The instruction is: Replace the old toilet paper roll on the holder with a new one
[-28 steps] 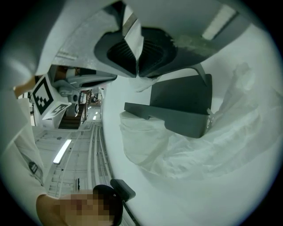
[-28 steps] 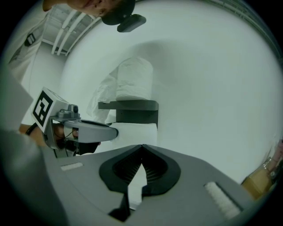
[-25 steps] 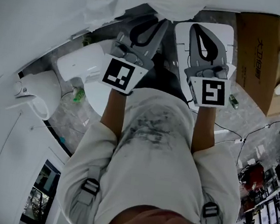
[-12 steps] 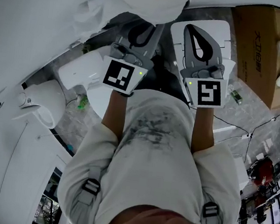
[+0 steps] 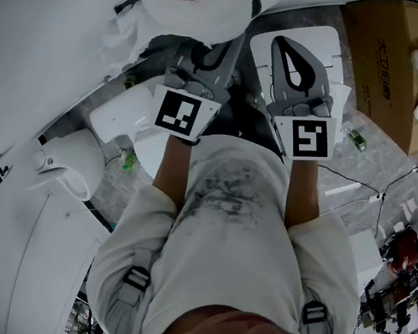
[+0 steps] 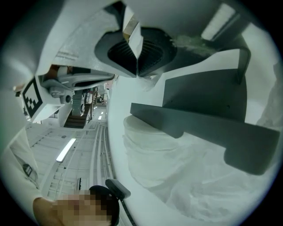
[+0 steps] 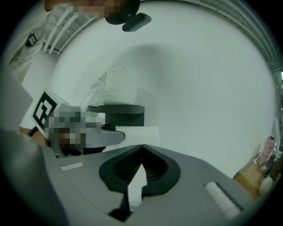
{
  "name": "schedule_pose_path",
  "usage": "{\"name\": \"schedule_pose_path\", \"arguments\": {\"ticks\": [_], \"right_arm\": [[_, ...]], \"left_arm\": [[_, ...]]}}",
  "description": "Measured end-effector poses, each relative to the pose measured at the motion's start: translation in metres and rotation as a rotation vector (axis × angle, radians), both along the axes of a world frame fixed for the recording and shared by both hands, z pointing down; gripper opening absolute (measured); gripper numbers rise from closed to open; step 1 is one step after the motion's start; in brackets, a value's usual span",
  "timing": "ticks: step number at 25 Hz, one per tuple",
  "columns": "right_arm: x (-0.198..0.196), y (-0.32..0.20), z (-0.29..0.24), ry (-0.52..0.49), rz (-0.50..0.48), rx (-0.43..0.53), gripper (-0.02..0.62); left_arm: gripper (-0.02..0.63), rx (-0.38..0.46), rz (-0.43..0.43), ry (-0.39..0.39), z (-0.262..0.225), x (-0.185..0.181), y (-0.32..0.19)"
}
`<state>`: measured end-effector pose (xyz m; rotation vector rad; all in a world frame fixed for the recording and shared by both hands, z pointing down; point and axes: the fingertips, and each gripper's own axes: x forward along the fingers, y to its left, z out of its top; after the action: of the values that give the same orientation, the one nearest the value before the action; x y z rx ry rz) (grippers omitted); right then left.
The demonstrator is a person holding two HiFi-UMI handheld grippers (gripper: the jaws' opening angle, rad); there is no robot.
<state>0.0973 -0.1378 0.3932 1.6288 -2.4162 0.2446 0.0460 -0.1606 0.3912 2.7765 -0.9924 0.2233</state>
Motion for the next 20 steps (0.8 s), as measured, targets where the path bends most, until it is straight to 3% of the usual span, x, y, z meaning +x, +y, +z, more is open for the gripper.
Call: {"name": "schedule_pose_path", "arguments": {"ticks": [20], "right_arm": [[0.035,0.010,-0.003,0.006,0.102,-0.003,0.003]], "left_arm": [[0.015,-0.009,0.078,-0.015,0.001,0.033,-0.005]]}}
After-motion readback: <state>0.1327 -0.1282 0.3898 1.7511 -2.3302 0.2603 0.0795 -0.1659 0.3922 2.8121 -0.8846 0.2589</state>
